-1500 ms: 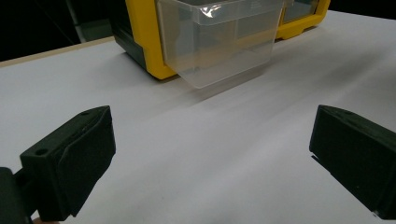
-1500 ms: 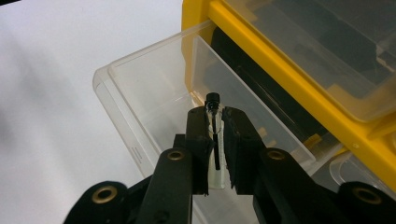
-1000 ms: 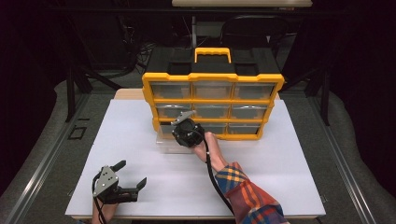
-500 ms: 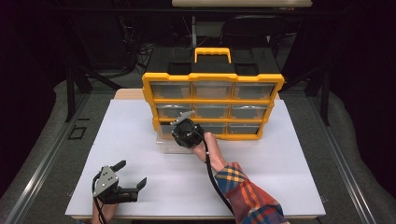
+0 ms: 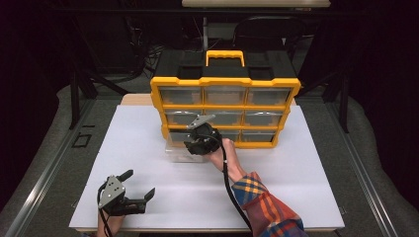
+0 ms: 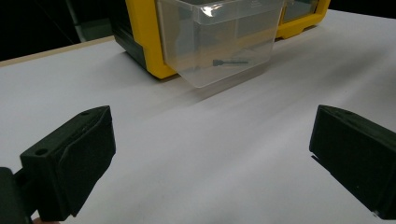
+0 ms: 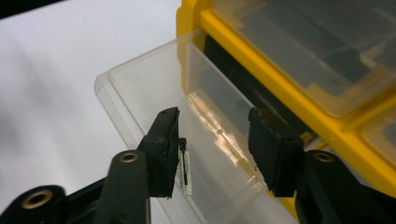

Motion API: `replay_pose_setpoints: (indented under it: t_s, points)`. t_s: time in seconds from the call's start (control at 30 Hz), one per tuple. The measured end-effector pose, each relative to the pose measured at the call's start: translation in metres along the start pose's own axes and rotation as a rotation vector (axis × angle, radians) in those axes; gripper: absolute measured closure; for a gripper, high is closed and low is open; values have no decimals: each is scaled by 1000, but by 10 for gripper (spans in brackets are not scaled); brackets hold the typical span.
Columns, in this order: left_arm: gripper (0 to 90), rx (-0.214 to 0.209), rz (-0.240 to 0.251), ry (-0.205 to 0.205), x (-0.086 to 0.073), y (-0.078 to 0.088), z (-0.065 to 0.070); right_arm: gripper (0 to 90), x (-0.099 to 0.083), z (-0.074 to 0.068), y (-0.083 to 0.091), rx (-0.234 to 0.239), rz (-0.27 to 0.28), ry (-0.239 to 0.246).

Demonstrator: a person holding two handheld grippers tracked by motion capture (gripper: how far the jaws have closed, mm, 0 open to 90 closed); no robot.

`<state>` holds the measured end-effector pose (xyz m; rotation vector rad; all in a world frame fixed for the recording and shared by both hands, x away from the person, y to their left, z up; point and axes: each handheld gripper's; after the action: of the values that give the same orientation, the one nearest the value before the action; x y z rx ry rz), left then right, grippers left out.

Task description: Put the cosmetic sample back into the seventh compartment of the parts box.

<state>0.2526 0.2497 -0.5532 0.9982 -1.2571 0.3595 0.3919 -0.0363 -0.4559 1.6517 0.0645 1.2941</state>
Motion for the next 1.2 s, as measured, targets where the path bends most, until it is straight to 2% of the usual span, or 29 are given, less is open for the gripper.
replay_pose_setpoints:
  t_s: [0.13,0.17,0.2,0.23,0.33,0.8,1.2]
  points:
    - [3,-1,-3,-4,0,0,0,490,0,0,0,0,0,0]
    - [3,-1,-3,-4,0,0,0,490,-7,6,19,2,19,-17]
    - [3,-3,-3,-3,0,-1,1,247,-14,10,25,6,28,-25]
    - [3,-3,-3,-3,0,-1,1,247,-14,10,25,6,28,-25]
    - [3,-5,-6,-7,1,-2,2,161,-25,15,34,3,44,-36]
    - [3,-6,-6,-6,1,-2,2,46,-60,18,56,-25,86,-29]
    - [3,-10,-9,-6,1,-3,2,26,-96,22,72,-74,114,-53]
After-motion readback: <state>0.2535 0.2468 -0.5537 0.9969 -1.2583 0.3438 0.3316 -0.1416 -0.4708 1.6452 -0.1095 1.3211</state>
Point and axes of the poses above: each handheld gripper's, and its own axes: y roughly backward along the jaws, x roughly out of its top, z roughly to its right, and after that the axes turned 5 degrees about -z, right-handed
